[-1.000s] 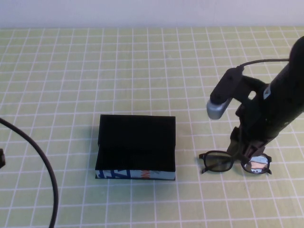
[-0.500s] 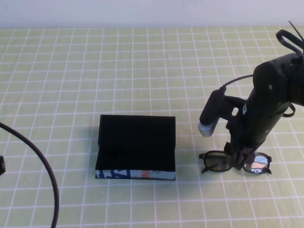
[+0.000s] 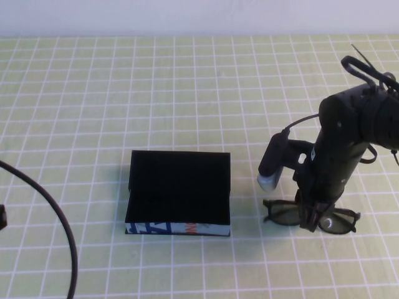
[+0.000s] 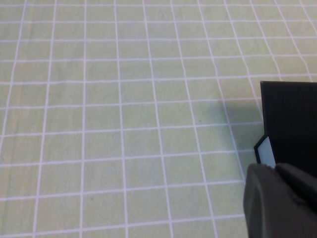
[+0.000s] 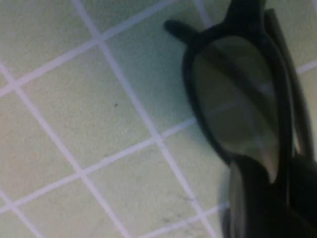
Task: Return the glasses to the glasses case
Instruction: Pick up the glasses from the table, then place the glasses in the glasses case
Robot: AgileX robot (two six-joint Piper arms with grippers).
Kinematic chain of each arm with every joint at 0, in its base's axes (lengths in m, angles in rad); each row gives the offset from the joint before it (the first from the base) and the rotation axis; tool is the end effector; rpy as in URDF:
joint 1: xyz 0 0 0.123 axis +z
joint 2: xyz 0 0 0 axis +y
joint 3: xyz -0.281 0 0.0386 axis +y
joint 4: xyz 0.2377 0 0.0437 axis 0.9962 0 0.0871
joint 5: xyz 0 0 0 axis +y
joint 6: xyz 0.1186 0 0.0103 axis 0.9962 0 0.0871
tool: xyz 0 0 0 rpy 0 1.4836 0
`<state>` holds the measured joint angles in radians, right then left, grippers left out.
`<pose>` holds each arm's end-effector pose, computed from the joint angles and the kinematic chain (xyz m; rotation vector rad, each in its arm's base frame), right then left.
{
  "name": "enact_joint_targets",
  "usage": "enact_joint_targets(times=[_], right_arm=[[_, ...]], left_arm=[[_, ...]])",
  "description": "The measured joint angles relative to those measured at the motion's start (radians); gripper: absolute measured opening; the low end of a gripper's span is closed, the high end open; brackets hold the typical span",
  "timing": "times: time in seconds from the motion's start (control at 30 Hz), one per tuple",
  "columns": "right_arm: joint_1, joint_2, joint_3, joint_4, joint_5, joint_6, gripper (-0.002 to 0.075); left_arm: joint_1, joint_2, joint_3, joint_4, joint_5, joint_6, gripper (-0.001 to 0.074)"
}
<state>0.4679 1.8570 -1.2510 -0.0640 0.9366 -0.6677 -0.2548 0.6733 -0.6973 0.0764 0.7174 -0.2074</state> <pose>0.3155 0.1525 0.1641 -1.6742 2.5262 -0.0985 0.1358 -0.0292 0.3101 0.0857 2.1784 -0.1761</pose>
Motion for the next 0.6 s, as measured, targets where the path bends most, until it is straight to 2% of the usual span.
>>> enact_joint_targets(times=[0.07, 0.13, 0.33, 0.47, 0.6], right_arm=[[0.0, -0.013, -0.016, 0.0, 0.03, -0.014, 0.0069], [0.0, -0.026, -0.04, 0.0, 0.046, -0.02, 0.0026], [0.0, -0.097, -0.191, 0.04, 0.102, -0.024, 0.0015], [0.005, -0.114, -0.295, 0.197, 0.128, -0.051, 0.0015], [0.062, -0.116, -0.331, 0.332, 0.111, -0.125, 0.0015]], left_arm=[[0.0, 0.0, 0.0, 0.0, 0.002, 0.0, -0.0003], [0.0, 0.0, 0.0, 0.0, 0.003, 0.0, -0.0003], [0.0, 0.0, 0.0, 0.0, 0.005, 0.0, -0.0003], [0.0, 0.0, 0.0, 0.0, 0.005, 0.0, -0.0003], [0.0, 0.0, 0.0, -0.002, 0.006, 0.0, -0.0003]])
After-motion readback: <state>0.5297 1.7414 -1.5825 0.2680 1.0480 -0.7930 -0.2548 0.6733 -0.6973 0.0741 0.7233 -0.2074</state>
